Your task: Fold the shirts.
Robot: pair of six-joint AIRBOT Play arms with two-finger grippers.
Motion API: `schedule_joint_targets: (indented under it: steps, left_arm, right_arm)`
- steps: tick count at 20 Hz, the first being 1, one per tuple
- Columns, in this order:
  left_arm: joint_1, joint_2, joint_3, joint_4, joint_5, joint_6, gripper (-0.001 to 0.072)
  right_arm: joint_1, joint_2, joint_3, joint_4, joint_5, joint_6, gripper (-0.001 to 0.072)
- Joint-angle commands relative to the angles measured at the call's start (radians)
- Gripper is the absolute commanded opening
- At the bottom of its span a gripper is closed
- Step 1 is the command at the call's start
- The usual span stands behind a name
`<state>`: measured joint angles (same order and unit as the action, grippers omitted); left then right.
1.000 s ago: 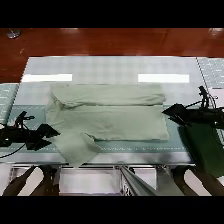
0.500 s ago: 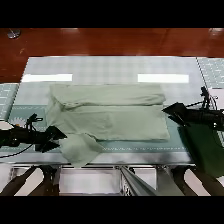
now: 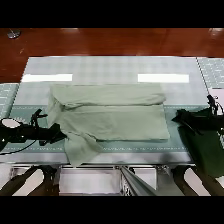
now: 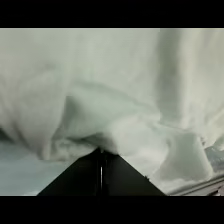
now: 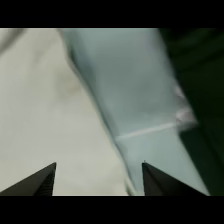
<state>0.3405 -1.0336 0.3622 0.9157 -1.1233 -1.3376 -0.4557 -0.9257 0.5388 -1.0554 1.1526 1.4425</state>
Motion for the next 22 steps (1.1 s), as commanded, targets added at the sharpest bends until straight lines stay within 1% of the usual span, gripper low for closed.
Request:
schedule_joint_targets:
  steps: [1,5,7,10,13,14,15,16,17,20,22]
  left_arm:
    - [-0.011,0.000,0.034,-0.061,-0.022,0.066,0.0022]
    - [-0.011,0.000,0.091,-0.061,-0.048,0.073,0.0022]
    - [-0.011,0.000,0.114,-0.061,-0.052,0.073,0.0022]
    - [-0.011,0.000,0.124,-0.070,-0.054,0.073,0.0022]
    - [-0.011,0.000,0.124,-0.071,-0.064,0.073,0.0022]
    - [-0.011,0.000,0.124,-0.071,-0.063,0.074,0.0022]
    - [-0.011,0.000,0.127,-0.071,-0.064,0.074,0.0022]
    - [-0.011,0.000,0.137,-0.071,-0.068,0.086,0.0023]
    - [-0.010,0.000,0.158,-0.071,-0.080,0.099,0.0023]
    - [0.010,0.000,0.263,-0.070,-0.099,0.100,0.0023]
    - [0.041,-0.002,0.348,-0.071,-0.095,0.099,0.0022]
  right_arm:
    - [-0.003,0.001,-0.021,-0.121,0.089,0.061,0.0618]
    - [0.005,0.001,-0.087,-0.045,0.110,0.036,0.0617]
    - [0.059,-0.009,-0.090,-0.048,0.082,0.040,0.0617]
    - [0.158,-0.100,-0.088,0.021,0.024,0.038,0.0618]
    - [0.218,-0.200,-0.036,0.081,-0.030,0.034,0.0609]
    - [0.227,-0.219,-0.010,0.084,-0.036,0.036,0.0547]
    - [0.229,-0.235,0.022,0.089,-0.031,0.034,0.0390]
    - [0.229,-0.243,0.053,0.090,-0.016,0.021,0.0172]
    - [0.229,-0.245,0.090,0.089,0.003,-0.016,0.0022]
    - [0.204,-0.246,0.214,0.069,0.057,-0.037,0.0022]
    - [0.190,-0.251,0.300,0.070,0.063,-0.046,0.0022]
